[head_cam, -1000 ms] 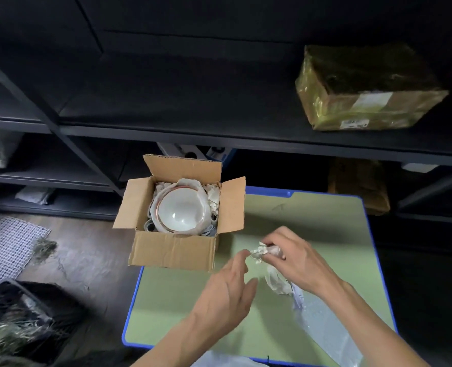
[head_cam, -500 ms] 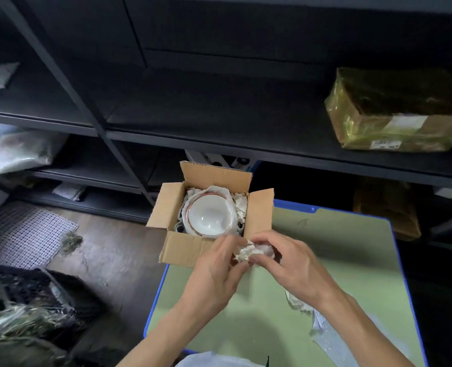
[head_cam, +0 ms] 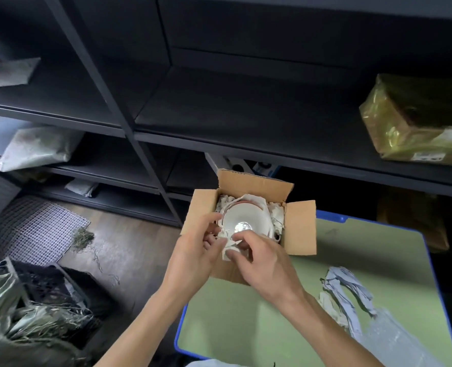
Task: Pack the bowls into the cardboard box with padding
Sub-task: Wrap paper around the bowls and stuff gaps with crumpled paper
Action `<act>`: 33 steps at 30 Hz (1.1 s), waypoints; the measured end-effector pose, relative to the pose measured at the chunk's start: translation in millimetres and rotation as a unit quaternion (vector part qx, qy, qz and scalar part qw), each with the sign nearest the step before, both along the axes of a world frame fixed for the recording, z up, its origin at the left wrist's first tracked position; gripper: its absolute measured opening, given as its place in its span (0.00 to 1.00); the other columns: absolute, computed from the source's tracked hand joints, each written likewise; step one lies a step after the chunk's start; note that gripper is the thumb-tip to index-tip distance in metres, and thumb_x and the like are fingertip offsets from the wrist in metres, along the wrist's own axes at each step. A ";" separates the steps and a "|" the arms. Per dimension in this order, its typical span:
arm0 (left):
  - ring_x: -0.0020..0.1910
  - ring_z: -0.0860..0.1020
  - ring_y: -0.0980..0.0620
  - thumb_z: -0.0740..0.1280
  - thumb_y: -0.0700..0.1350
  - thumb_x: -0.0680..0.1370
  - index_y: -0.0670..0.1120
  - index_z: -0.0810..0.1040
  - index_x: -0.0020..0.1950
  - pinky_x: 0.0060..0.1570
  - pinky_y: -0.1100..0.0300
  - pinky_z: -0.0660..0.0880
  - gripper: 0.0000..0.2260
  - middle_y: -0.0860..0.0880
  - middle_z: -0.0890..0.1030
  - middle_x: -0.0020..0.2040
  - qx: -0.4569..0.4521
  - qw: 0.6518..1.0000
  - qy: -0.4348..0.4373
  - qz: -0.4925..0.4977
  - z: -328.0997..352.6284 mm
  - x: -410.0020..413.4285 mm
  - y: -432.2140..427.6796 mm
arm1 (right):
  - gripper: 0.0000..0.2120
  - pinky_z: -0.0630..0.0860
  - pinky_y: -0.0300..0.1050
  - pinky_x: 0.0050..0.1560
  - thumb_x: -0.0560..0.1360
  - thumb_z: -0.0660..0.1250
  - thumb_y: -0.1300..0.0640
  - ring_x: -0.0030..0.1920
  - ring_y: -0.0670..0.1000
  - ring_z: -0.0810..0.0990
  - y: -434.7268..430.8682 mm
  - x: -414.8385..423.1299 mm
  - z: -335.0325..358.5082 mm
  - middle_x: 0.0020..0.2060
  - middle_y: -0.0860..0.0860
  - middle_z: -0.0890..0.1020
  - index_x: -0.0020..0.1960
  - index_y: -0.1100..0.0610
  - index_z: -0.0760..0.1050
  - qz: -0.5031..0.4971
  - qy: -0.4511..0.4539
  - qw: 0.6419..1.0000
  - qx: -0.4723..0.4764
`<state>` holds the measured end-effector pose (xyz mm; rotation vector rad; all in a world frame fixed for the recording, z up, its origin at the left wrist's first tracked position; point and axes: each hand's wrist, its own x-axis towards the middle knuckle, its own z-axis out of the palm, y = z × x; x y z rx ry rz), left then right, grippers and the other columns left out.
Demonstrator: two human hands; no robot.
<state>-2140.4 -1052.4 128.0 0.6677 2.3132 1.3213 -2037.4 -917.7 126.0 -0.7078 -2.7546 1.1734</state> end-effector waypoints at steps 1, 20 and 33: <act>0.41 0.77 0.52 0.70 0.42 0.77 0.62 0.75 0.60 0.45 0.62 0.76 0.17 0.59 0.80 0.47 0.000 1.000 -0.006 0.007 -1.1 -7.9 -1.9 | 0.14 0.76 0.46 0.50 0.77 0.66 0.42 0.48 0.44 0.78 -6.0 -7.5 -2.9 0.46 0.42 0.81 0.60 0.44 0.75 -0.008 -0.004 1.000 0.005; 0.52 0.75 0.55 0.68 0.41 0.79 0.49 0.80 0.60 0.52 0.63 0.72 0.11 0.54 0.81 0.53 -0.071 0.974 0.136 -0.169 -37.0 -75.6 8.6 | 0.12 0.70 0.49 0.40 0.81 0.60 0.45 0.49 0.57 0.83 -38.9 -58.7 -30.2 0.48 0.49 0.86 0.60 0.50 0.71 -0.089 -0.071 0.984 0.140; 0.51 0.71 0.51 0.65 0.38 0.77 0.49 0.80 0.52 0.43 0.51 0.77 0.09 0.57 0.77 0.55 -0.071 0.946 0.245 -0.202 -52.0 -77.2 -0.7 | 0.09 0.69 0.47 0.30 0.79 0.63 0.47 0.39 0.52 0.78 -44.3 -58.7 -42.7 0.38 0.47 0.78 0.45 0.51 0.76 -0.072 -0.031 0.964 0.254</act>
